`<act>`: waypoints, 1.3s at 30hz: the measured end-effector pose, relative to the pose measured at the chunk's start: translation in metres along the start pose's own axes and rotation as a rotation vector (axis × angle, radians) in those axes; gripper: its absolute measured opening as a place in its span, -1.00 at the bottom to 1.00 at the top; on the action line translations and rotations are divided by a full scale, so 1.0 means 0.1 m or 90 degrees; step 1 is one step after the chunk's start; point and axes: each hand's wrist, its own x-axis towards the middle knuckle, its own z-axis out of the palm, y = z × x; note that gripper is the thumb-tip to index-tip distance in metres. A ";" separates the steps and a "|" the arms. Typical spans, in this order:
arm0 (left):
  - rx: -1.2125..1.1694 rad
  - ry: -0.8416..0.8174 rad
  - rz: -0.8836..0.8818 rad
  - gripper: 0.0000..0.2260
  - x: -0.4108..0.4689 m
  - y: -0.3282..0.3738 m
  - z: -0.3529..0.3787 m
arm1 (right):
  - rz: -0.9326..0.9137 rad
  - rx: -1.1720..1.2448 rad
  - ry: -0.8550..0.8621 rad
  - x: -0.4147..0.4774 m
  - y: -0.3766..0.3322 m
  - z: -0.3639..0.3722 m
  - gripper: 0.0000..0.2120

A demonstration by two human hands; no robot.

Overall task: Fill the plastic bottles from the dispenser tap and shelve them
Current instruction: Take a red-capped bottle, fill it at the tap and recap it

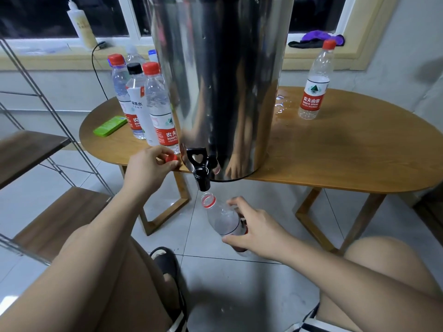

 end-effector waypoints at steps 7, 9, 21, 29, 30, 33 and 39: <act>-0.020 -0.001 0.004 -0.70 0.00 0.03 0.08 | -0.005 0.030 0.013 0.12 -0.04 0.14 -0.31; -0.026 -0.006 0.006 -0.67 -0.03 0.02 0.07 | -0.003 0.039 0.018 0.14 -0.05 0.16 -0.31; -0.288 0.143 0.076 -0.83 -0.67 0.58 -0.26 | 0.015 0.051 0.015 0.14 -0.04 0.18 -0.34; -0.381 0.075 0.216 -0.72 -0.81 0.84 -0.32 | 0.021 0.052 0.027 0.19 -0.04 0.22 -0.37; -0.404 0.070 0.218 -0.71 -0.81 0.82 -0.33 | 0.020 0.051 0.024 0.19 -0.04 0.21 -0.37; -0.419 0.046 0.239 -0.71 -0.85 0.87 -0.38 | 0.015 0.055 0.016 0.20 -0.04 0.22 -0.39; -0.342 0.060 0.255 -0.74 -0.85 0.88 -0.33 | 0.020 0.066 0.014 0.19 -0.07 0.22 -0.42</act>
